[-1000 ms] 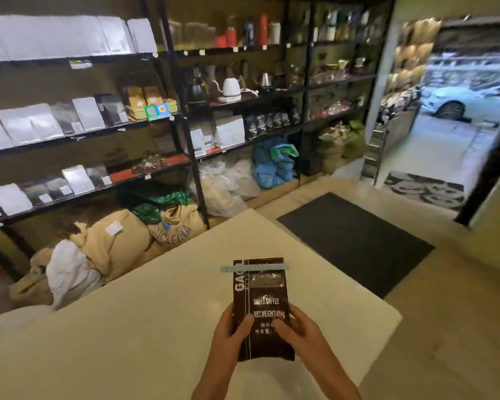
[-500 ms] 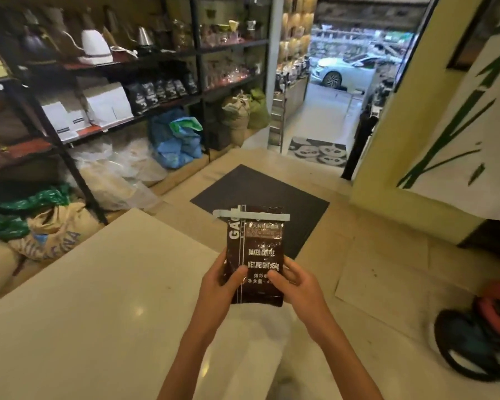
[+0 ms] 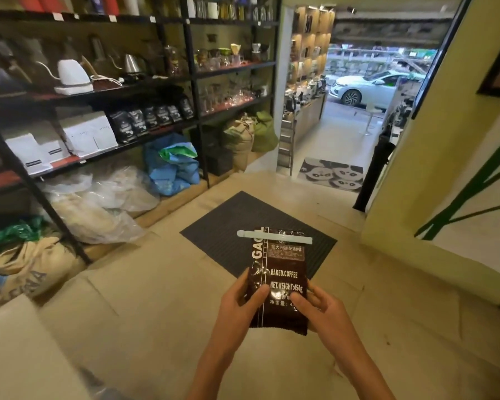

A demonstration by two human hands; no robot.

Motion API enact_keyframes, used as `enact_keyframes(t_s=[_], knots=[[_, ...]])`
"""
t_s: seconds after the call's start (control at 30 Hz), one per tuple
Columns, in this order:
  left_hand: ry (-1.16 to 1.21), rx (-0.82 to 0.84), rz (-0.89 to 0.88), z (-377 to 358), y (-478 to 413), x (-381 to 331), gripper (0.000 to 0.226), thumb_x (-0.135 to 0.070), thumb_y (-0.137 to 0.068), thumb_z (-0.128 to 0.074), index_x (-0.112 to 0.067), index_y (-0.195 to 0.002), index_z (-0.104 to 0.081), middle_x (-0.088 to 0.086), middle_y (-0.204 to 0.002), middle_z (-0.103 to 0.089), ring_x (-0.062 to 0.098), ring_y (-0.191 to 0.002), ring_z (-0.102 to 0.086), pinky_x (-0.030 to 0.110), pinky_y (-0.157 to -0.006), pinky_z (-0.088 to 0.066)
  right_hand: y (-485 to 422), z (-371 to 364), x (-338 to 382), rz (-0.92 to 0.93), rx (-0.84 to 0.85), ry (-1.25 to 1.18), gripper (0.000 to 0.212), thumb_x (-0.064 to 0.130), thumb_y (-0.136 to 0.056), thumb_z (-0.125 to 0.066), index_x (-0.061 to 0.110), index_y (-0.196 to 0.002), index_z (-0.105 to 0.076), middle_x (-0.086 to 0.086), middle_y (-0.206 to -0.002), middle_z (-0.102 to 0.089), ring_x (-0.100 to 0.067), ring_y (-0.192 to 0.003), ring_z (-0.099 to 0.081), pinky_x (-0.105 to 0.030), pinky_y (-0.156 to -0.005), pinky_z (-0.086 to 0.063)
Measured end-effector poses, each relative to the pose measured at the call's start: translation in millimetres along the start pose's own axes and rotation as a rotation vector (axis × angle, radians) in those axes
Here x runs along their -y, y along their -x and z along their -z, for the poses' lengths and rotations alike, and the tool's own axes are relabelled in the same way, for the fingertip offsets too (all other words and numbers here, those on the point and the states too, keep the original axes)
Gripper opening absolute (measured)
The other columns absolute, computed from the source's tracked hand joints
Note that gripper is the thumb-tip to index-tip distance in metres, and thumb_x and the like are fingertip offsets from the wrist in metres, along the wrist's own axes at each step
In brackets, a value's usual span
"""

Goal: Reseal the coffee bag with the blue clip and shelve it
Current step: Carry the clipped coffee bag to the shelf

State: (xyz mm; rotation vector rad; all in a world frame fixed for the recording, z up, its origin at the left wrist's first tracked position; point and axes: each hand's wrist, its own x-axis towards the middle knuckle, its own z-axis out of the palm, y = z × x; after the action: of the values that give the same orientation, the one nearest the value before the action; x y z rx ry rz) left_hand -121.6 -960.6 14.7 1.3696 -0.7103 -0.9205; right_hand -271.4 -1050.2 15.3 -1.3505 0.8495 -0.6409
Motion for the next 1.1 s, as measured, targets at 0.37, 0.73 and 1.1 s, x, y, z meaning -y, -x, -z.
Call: enact_keyframes(t_s=[0.37,0.73,1.1], knots=[[-0.023,-0.11,-0.018,-17,-189,-13,0.029,-0.027,-0.093,-0.06,-0.042,-0.117,-0.058,-0.021,-0.1,-0.075,-0.002,-0.092,-0.071,0.013,-0.065,-0.057,-201,30,37,0.034,0.102,0.09,0.032,0.025,-0.088,-0.066,0.045,-0.111,-0.058,0.019,-0.103,-0.074,0.003,-0.097,-0.07,-0.02,-0.076,-0.059],[-0.001,-0.228,-0.063,82,-416,-56,0.035,-0.031,-0.091,-0.063,-0.031,-0.126,-0.061,-0.004,-0.113,-0.075,0.011,-0.099,-0.073,0.031,-0.083,-0.058,-451,-54,91,0.071,0.215,0.115,0.033,0.026,-0.089,-0.065,0.043,-0.116,-0.057,0.015,-0.109,-0.073,-0.001,-0.102,-0.069,-0.018,-0.072,-0.058],[0.036,-0.681,-0.122,341,-511,-95,0.023,-0.023,-0.094,-0.061,-0.038,-0.111,-0.065,-0.011,-0.105,-0.077,0.005,-0.096,-0.073,0.018,-0.071,-0.058,-639,-330,119,0.093,0.685,0.144,0.037,0.022,-0.092,-0.063,0.024,-0.128,-0.059,0.002,-0.115,-0.073,-0.009,-0.102,-0.071,-0.027,-0.08,-0.061]])
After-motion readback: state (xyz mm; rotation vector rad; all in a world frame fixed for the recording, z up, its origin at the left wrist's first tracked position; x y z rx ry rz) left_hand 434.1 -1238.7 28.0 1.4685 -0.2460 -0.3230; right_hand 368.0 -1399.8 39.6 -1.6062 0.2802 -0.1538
